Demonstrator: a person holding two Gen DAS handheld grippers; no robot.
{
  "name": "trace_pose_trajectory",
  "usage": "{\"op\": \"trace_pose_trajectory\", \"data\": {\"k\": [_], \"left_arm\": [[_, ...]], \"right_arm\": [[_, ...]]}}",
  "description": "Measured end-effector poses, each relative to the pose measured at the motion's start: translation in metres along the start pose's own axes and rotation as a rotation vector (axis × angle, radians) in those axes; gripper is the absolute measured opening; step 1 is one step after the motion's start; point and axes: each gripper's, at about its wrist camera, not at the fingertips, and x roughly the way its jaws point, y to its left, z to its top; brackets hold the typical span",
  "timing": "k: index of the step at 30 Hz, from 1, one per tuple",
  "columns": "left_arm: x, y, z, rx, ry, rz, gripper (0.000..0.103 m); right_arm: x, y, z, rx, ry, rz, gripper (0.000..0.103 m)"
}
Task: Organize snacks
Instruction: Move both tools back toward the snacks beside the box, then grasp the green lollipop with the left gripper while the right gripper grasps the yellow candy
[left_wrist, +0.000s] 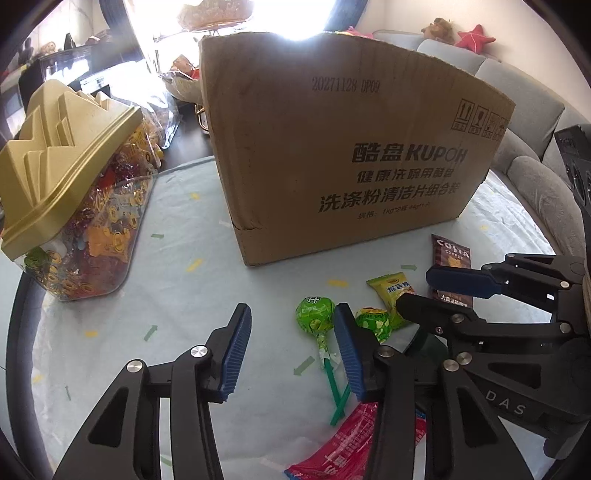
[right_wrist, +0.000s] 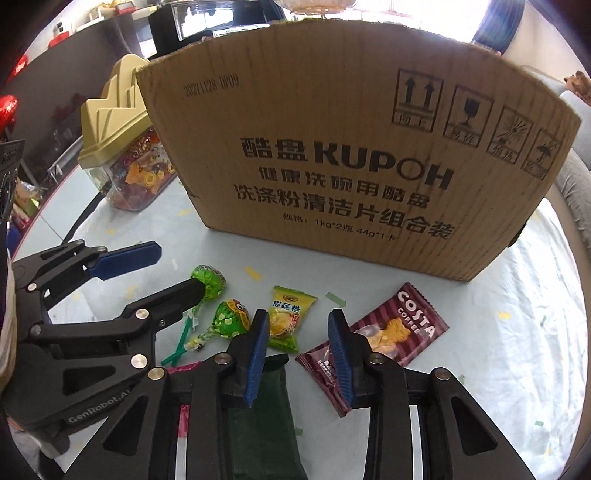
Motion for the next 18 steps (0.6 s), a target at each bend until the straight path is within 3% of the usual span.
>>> {"op": "trace_pose_trajectory", "data": {"k": [16, 18], "left_arm": [[0.020, 0.003, 0.008, -0.029, 0.027, -0.055, 0.040], [0.024, 0.001, 0.009, -0.019, 0.035, -0.061, 0.035]], "right_arm": [[0.012, -0.016, 0.008, 0.029, 0.045, 0.029, 0.033], [0.010, -0.021, 0.008, 0.033, 0.043, 0.033, 0.033]]}}
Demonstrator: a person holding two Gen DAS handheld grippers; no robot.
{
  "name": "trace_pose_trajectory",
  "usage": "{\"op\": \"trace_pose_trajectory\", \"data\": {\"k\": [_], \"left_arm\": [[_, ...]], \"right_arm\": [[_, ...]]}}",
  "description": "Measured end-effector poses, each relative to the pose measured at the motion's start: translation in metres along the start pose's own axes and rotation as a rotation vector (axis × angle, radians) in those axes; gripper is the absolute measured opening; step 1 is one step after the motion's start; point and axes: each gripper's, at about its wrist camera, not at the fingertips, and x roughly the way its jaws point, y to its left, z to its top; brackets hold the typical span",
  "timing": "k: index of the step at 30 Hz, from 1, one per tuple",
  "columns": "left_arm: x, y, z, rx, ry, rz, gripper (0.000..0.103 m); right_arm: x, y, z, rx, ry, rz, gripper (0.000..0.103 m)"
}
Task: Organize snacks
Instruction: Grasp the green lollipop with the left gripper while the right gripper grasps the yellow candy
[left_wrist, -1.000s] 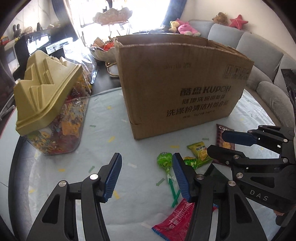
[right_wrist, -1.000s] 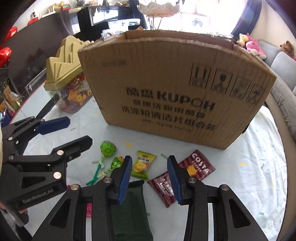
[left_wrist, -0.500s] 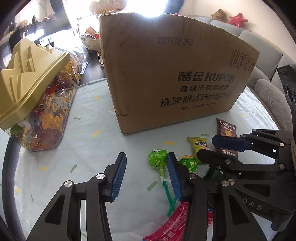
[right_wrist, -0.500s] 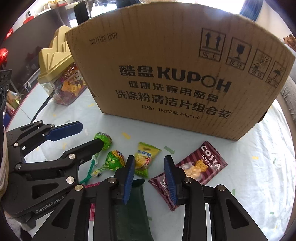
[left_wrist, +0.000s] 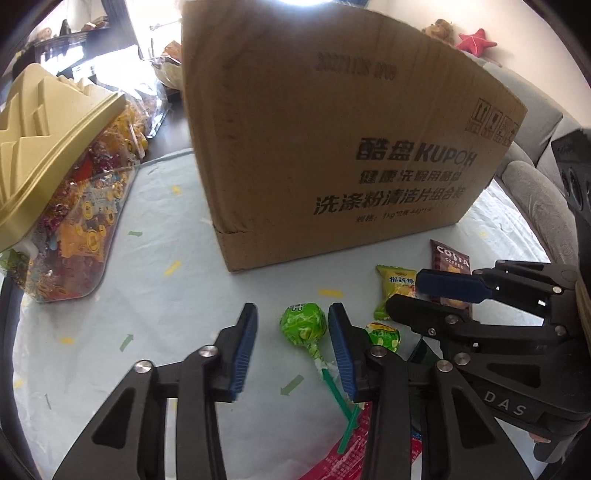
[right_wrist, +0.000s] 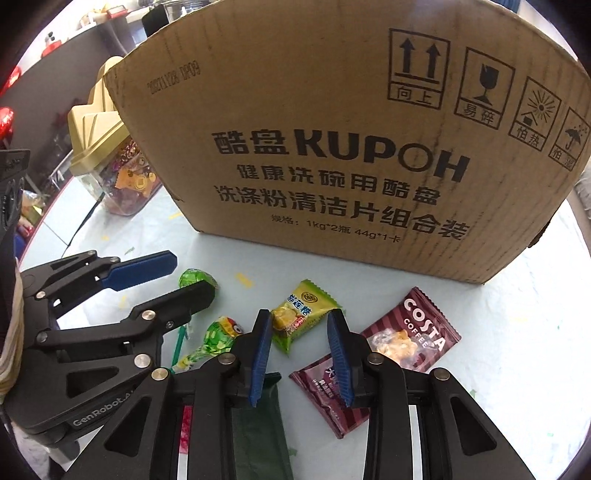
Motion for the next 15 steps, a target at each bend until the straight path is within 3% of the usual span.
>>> {"op": "trace_pose_trajectory", "data": {"k": [2, 15], "left_arm": [[0.005, -0.001, 0.001, 0.006, 0.015, -0.007, 0.026], [-0.014, 0.011, 0.000, -0.014, -0.036, 0.041, 0.026]], "right_arm": [[-0.001, -0.002, 0.000, 0.003, -0.001, 0.001, 0.033], [0.009, 0.009, 0.011, -0.008, 0.004, -0.014, 0.033]]}}
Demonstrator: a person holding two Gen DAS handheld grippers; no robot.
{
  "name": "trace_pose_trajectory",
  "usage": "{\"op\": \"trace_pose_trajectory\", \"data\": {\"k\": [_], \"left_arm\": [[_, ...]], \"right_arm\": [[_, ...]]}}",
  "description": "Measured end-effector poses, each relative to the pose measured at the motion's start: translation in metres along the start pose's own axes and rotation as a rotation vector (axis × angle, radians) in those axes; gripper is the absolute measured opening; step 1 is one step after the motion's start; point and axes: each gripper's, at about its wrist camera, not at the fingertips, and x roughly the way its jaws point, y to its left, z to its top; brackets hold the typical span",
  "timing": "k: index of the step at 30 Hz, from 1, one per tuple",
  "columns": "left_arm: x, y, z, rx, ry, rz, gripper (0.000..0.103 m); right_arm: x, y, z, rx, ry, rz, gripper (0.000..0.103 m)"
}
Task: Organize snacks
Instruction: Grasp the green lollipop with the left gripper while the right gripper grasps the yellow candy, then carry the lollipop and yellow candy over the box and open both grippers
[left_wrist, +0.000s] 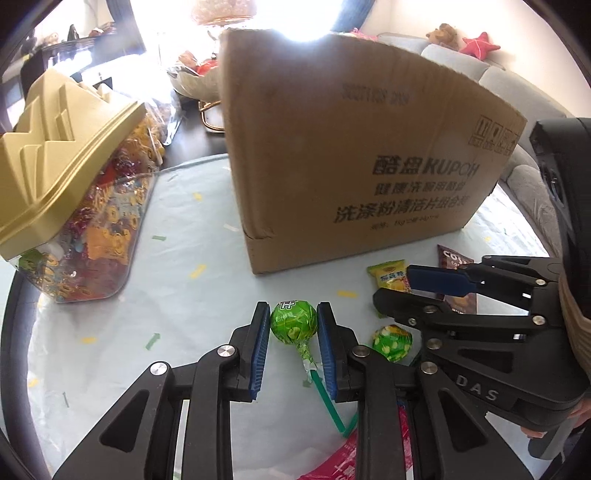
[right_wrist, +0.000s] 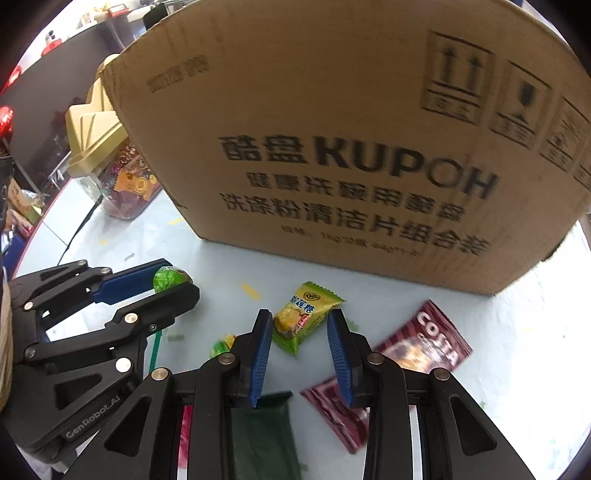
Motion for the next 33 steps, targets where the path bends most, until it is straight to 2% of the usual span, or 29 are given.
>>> {"op": "trace_pose_trajectory", "data": {"k": [6, 9, 15, 33], "left_arm": [[0.000, 0.008, 0.000, -0.017, -0.002, 0.005, 0.026], [-0.007, 0.001, -0.004, -0.023, -0.006, 0.006, 0.026], [-0.022, -0.003, -0.003, -0.028, -0.027, 0.008, 0.026], [-0.121, -0.025, 0.015, -0.029, -0.236, 0.006, 0.026]], "right_arm": [[0.008, 0.007, 0.009, -0.008, 0.007, -0.011, 0.033], [0.009, 0.008, 0.007, -0.015, 0.001, -0.031, 0.027], [0.004, 0.013, 0.005, -0.032, -0.019, -0.043, 0.024], [-0.109, 0.025, -0.005, -0.041, -0.265, -0.033, 0.024]]}}
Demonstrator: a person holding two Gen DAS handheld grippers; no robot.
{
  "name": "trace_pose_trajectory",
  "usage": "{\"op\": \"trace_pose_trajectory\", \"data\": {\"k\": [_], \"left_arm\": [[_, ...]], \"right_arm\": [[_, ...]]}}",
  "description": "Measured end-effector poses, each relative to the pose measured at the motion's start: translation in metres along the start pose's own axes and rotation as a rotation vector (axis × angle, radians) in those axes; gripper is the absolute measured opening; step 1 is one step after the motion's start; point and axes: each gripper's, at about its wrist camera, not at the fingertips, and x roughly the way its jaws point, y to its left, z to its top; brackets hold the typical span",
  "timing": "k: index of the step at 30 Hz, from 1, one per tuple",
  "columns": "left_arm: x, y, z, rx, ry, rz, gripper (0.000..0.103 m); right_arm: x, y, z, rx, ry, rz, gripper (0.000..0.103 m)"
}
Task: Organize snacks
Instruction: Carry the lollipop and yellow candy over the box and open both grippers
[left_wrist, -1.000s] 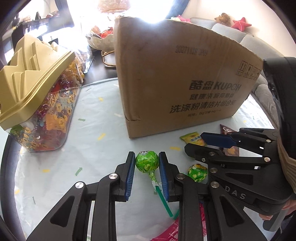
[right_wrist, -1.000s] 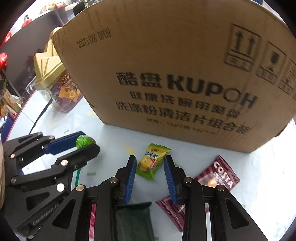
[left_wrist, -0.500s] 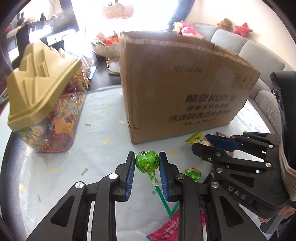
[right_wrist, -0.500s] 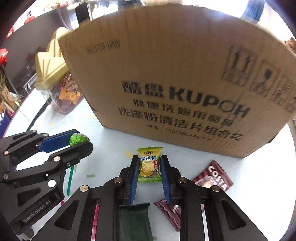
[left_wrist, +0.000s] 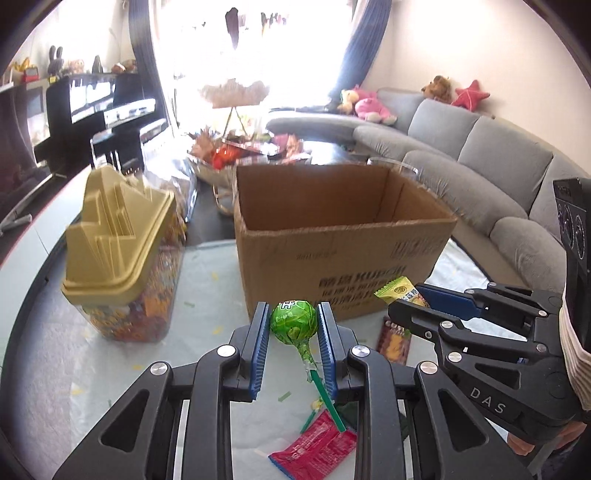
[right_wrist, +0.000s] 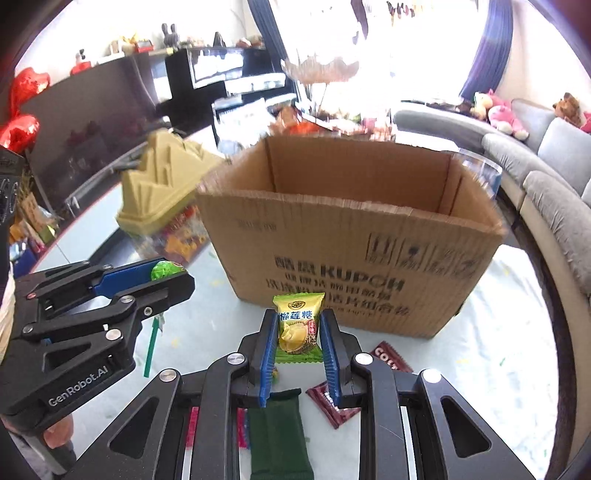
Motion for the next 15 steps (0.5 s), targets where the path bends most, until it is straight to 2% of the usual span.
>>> {"op": "trace_pose_trajectory", "data": {"k": [10, 15], "left_arm": [[-0.032, -0.012, 0.035, 0.019, -0.105, -0.003, 0.026], [-0.036, -0.019, 0.052, 0.035, -0.133, 0.003, 0.026]], "right_arm": [[-0.055, -0.007, 0.017, 0.001, -0.134, 0.006, 0.024], [-0.063, -0.005, 0.035, -0.001, -0.176, -0.005, 0.024]]}}
